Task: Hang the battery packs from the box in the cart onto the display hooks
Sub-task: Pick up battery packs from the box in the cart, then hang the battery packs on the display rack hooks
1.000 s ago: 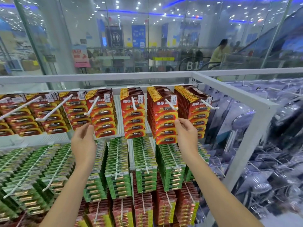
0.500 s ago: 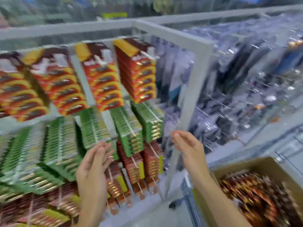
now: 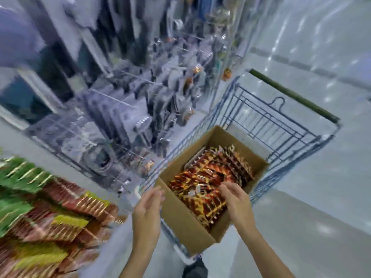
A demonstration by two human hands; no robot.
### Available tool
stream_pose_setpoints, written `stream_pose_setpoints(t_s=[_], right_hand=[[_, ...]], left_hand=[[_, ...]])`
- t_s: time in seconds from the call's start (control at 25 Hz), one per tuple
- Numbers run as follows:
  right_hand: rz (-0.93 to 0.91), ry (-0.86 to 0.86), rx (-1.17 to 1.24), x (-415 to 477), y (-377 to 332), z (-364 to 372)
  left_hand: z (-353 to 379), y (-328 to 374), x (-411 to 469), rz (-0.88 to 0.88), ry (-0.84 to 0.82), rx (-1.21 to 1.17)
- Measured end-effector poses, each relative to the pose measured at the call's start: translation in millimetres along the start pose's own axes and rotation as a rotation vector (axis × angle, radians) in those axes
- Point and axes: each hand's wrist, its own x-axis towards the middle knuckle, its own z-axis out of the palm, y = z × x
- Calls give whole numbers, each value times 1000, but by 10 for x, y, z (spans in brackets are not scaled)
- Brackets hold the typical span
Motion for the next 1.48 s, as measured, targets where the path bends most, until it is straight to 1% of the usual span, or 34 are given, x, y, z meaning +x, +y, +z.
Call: stream_pose_setpoints(t_s=[0.16,0.32,0.4,0.48,0.56,0.64,0.72,0.76,0.84,0.92,1.0,1.04,1.16,1.28,1.36,1.44,1.48], right_hand=[[72,32,-60,332,228,-381],[131,-1,-118,530,392,-564],[165,-13,-138,593,415,-620],[198,-20,-130,665,427,-662],[231,-19,-114,732,456,-684],[253,-15,-101,776,478,-690],[268,-18,-107,815,490,-690],[272,-24,-112,827,494,-688],[279,-41,-125,834,495,-681],[278,-54,-129,837,496,-685],[272,-55,-121,834,487,-693],[277,-54,-113,834,487,-696],[307,-50,-53,842,450,-690],[375,-27,37,933,450,-643],[399,-41,76,1028,451,-561],[407,-63,80,1166,445,-433],[397,-90,66,1287,474,-327]], left_hand=[[841,-257,328,-78,-140,207],[1449,-573,825,-143,-152,451],[1662,-719,1142,-240,-133,499],[1843,-865,1504,-349,-98,471],[2032,-994,1852,-460,-5,394],[2193,-1026,2091,-558,95,242],[2311,-1077,2284,-613,169,104],[2341,-1119,2374,-632,171,65],[2364,-1156,2481,-670,120,6],[2352,-1176,2488,-729,165,-62],[2321,-1157,2427,-737,197,-146],[2309,-1090,2337,-741,184,-172],[2148,-858,1977,-750,74,-249],[1889,-542,1518,-801,-58,-238],[1666,-381,1202,-815,-151,-247],[1417,-281,916,-790,-234,-261],[1302,-240,793,-757,-245,-254]])
